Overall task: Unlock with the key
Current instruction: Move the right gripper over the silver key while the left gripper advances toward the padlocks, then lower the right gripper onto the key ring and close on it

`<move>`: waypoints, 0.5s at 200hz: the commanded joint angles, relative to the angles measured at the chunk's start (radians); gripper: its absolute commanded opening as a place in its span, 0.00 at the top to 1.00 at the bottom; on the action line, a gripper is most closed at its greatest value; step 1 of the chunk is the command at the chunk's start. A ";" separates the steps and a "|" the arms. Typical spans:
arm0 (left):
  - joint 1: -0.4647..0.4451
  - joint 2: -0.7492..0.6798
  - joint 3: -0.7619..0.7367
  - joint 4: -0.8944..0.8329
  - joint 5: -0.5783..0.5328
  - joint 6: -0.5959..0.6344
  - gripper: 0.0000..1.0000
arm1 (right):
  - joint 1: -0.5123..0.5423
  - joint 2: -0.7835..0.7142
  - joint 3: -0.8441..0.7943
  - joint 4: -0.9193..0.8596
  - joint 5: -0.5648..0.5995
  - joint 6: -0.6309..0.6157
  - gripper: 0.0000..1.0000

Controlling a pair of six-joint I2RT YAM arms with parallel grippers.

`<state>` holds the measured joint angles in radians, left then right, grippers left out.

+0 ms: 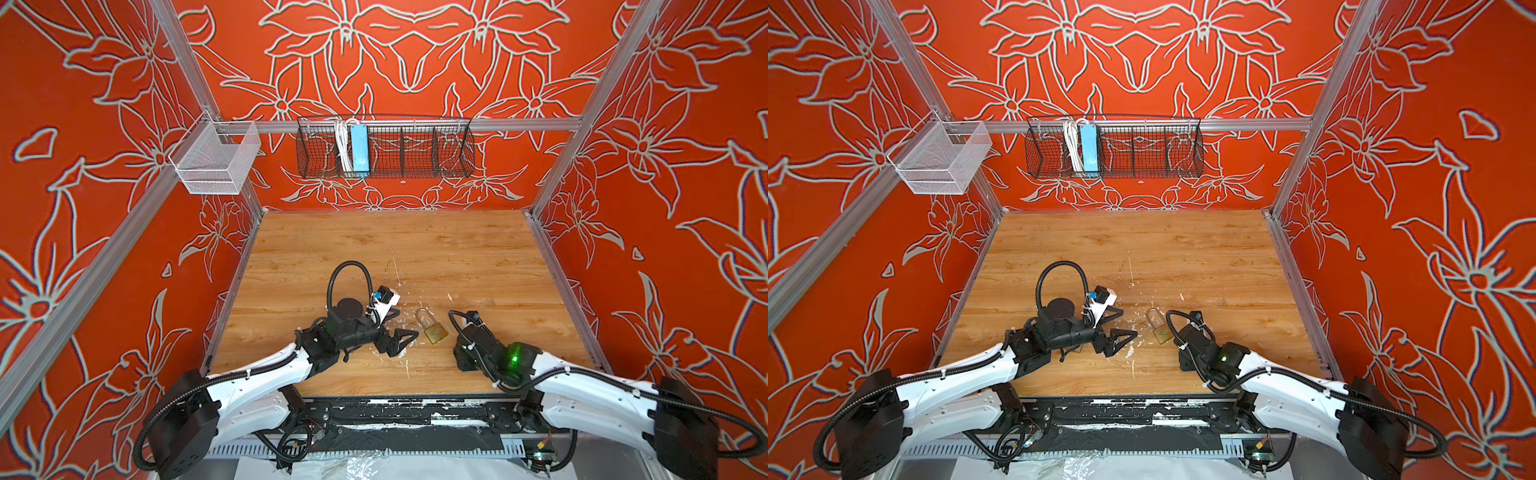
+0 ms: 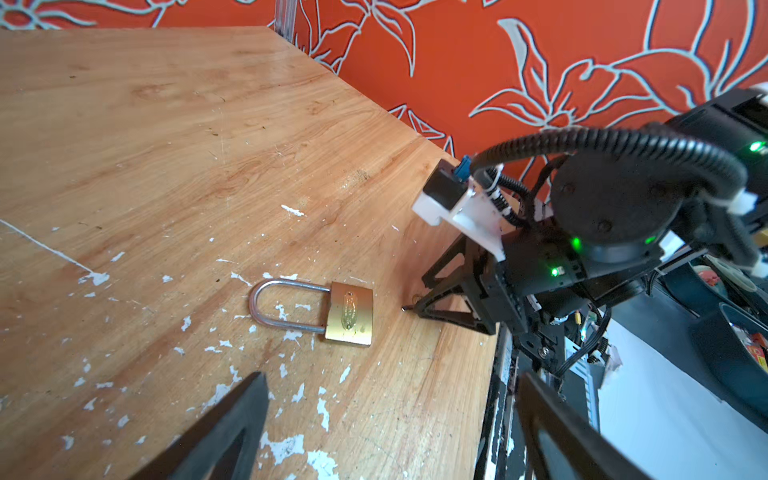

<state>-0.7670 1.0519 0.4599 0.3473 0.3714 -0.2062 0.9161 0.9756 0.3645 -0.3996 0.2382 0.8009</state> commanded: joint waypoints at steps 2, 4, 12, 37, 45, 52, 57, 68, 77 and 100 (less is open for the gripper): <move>-0.003 0.005 0.006 0.025 -0.008 0.007 0.07 | 0.024 0.072 0.040 -0.005 0.076 0.058 0.53; -0.003 0.007 0.006 0.025 -0.007 0.006 0.07 | 0.025 0.079 0.043 -0.009 0.081 0.062 0.54; -0.003 0.004 0.007 0.023 -0.003 0.004 0.07 | 0.033 0.101 0.057 -0.026 0.104 0.071 0.55; -0.003 -0.016 -0.004 0.033 -0.005 -0.003 0.07 | 0.044 0.121 0.069 -0.049 0.139 0.090 0.57; -0.004 -0.021 -0.010 0.040 -0.008 -0.006 0.06 | 0.044 0.112 0.060 -0.039 0.142 0.092 0.58; -0.003 -0.023 -0.010 0.043 -0.012 -0.008 0.07 | 0.044 0.102 0.050 -0.028 0.141 0.093 0.60; -0.003 -0.023 -0.009 0.041 -0.014 -0.006 0.06 | 0.044 0.095 0.045 -0.025 0.142 0.095 0.62; -0.003 -0.021 -0.005 0.033 -0.015 -0.004 0.06 | 0.045 0.083 0.038 -0.035 0.141 0.100 0.65; -0.003 -0.021 -0.006 0.032 -0.017 -0.005 0.06 | 0.044 0.073 0.035 -0.051 0.142 0.105 0.65; -0.003 -0.021 -0.004 0.030 -0.024 0.000 0.06 | 0.044 0.033 0.022 -0.071 0.133 0.103 0.65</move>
<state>-0.7670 1.0454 0.4580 0.3553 0.3576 -0.2089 0.9554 1.0477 0.4099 -0.4263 0.3408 0.8707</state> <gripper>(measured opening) 0.940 0.352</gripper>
